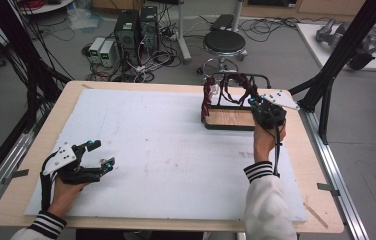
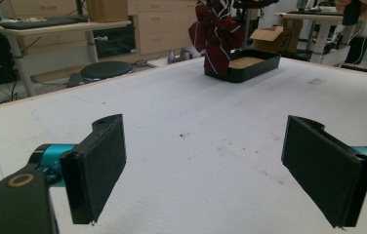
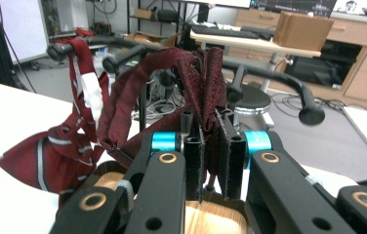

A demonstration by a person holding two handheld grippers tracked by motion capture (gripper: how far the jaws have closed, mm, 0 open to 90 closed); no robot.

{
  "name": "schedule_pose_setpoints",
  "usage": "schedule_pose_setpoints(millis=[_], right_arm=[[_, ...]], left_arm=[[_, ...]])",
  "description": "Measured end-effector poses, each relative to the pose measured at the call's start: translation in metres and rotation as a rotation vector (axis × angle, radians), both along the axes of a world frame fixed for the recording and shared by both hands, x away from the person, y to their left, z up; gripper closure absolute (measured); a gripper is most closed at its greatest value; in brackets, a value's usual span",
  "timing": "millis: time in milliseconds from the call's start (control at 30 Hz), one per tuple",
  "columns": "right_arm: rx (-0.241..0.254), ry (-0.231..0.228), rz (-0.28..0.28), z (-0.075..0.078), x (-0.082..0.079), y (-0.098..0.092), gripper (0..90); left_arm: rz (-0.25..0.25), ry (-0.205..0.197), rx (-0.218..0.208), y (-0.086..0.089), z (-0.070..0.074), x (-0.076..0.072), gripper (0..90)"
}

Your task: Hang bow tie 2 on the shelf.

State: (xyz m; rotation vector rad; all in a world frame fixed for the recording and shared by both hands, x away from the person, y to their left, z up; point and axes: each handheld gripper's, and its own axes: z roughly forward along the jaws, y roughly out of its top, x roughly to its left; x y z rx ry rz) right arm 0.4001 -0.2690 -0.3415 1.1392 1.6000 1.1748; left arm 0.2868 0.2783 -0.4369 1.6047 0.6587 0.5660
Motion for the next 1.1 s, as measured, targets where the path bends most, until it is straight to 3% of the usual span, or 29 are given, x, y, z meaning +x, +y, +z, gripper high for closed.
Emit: schedule_pose_setpoints(millis=[167,367,1000,1100], right_arm=[[0.024,0.026,0.001,-0.006,0.002,-0.002,83.7],[0.037,0.021,0.001,-0.01,0.008,0.001,83.7],[0.022,0.077,0.005,-0.029,0.027,0.005,83.7],[0.025,0.105,0.0,-0.033,0.03,0.003,83.6]], left_arm=[[0.001,0.003,0.002,0.001,0.0,0.001,16.9],[0.002,0.005,0.005,0.001,-0.001,0.001,16.9],[0.007,0.012,0.01,0.001,-0.004,0.004,16.9],[0.006,0.01,0.009,0.0,-0.004,0.004,16.9]])
